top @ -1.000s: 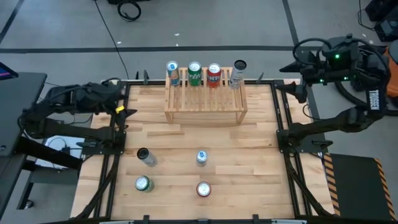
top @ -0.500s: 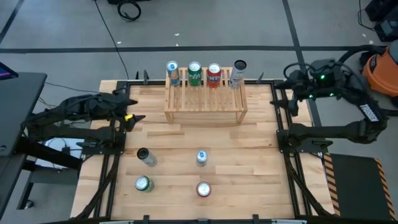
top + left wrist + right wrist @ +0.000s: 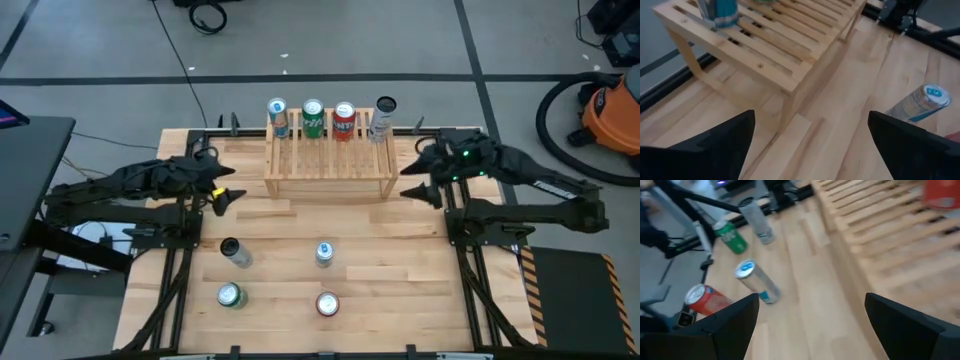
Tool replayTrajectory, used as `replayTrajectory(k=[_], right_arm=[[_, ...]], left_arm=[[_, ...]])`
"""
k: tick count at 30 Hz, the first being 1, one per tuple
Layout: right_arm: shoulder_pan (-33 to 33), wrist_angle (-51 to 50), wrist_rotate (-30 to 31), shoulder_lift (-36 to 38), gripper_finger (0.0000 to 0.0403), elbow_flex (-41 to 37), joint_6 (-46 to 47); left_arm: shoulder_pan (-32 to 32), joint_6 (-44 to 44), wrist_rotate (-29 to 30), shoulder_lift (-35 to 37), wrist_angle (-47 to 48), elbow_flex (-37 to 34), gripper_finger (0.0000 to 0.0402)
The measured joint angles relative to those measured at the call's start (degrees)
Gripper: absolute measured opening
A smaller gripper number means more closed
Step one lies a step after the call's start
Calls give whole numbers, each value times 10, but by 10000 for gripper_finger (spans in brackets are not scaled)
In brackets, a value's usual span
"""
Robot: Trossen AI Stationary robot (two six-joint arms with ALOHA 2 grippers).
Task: Place canned beverage on shelf
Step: Put the blue soda can on the shelf aligned with the other blue soda can
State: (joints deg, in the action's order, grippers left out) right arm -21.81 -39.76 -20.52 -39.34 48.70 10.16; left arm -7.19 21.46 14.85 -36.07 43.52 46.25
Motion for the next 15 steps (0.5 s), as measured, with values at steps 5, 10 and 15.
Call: replayTrajectory(k=[5, 10, 15], right_arm=[[52, 121, 3, -8, 373, -72, 17], [106, 268, 30, -26, 373, -129, 19], [140, 390, 30, -67, 373, -162, 18]], left_arm=[[1, -1, 0, 32, -48, -51, 389], [0, -34, 0, 66, -136, -107, 389], [1, -46, -2, 74, -211, -139, 389]])
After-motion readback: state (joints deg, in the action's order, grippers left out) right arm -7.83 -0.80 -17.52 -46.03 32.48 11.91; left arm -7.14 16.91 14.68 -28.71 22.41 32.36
